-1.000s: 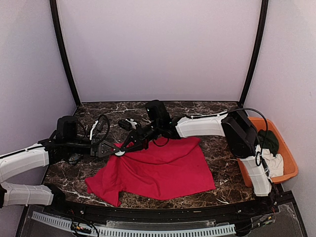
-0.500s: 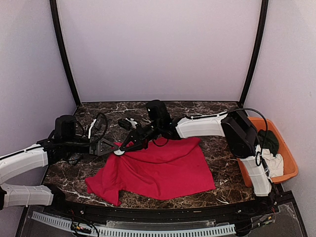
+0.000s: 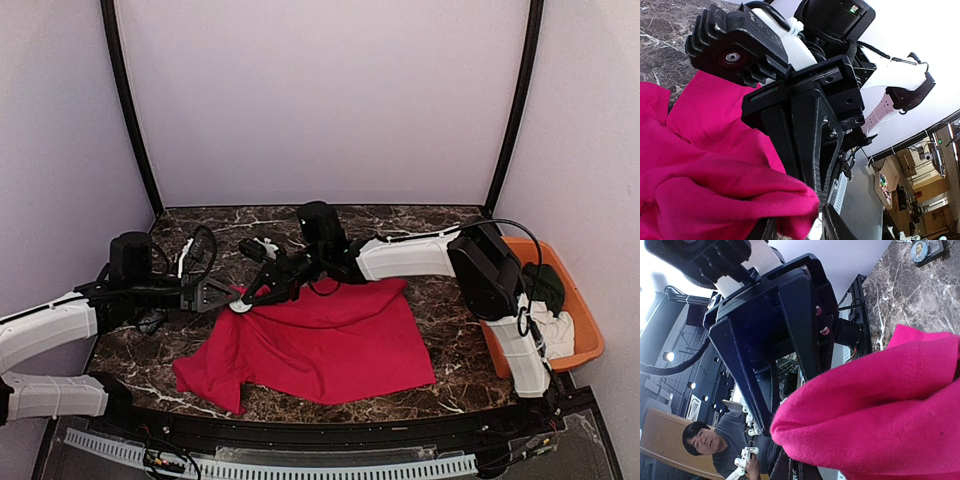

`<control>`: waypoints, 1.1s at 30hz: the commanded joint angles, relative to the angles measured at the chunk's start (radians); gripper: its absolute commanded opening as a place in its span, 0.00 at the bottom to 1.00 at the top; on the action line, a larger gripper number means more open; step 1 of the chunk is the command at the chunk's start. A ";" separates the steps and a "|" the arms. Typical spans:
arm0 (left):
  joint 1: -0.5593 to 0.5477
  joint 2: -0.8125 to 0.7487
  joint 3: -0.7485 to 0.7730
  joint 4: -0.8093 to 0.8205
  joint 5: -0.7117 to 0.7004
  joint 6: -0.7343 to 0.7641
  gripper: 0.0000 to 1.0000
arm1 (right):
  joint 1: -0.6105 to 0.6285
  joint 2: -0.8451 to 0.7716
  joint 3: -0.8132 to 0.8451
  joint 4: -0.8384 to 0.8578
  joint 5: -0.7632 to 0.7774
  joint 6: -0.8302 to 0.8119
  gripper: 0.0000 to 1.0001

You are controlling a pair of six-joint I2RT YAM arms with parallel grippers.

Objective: Pin the brooch onto the clothing
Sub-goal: Pin the brooch onto the flattened clothing.

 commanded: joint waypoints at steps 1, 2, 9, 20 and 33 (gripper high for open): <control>0.010 -0.007 -0.026 0.035 0.030 0.004 0.28 | -0.004 -0.018 -0.025 0.170 -0.042 0.090 0.00; 0.010 -0.009 -0.029 0.040 0.032 0.003 0.27 | -0.006 -0.017 -0.034 0.204 -0.046 0.118 0.00; 0.035 -0.038 -0.081 0.171 0.060 -0.080 0.27 | -0.010 -0.005 -0.051 0.299 -0.053 0.187 0.00; 0.039 -0.007 -0.080 0.203 0.083 -0.080 0.27 | -0.010 0.001 -0.039 0.231 -0.045 0.144 0.00; 0.039 -0.008 -0.054 0.123 0.099 -0.023 0.28 | -0.004 0.020 0.009 0.118 -0.036 0.081 0.00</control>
